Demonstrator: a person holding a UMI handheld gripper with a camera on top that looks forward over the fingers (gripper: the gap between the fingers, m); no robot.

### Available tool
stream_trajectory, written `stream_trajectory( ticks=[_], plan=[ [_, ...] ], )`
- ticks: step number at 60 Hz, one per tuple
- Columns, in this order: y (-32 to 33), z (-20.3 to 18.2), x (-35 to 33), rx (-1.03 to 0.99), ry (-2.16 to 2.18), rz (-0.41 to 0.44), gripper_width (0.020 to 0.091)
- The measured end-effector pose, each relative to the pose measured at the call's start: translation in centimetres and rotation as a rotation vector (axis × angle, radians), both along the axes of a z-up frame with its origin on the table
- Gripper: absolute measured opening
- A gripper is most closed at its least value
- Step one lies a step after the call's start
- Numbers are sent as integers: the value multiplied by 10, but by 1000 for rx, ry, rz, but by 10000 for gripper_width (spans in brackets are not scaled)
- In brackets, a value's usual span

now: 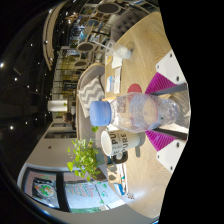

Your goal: Pour water

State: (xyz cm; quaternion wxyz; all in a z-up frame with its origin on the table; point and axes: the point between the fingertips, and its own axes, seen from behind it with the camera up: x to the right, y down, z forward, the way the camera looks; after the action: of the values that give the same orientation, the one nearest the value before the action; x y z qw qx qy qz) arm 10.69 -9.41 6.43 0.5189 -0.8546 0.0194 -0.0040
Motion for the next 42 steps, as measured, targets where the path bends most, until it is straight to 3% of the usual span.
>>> stream_trajectory(
  ticks=[13, 16, 17, 29, 42],
  plan=[
    [2, 1, 2, 15, -29, -7, 355],
    [2, 2, 2, 14, -44, -9, 353],
    [3, 2, 1, 14, -47, -5, 316],
    [0, 23, 4, 12, -79, -11, 314],
    [31, 84, 33, 45, -346, 8, 317]
  ],
)
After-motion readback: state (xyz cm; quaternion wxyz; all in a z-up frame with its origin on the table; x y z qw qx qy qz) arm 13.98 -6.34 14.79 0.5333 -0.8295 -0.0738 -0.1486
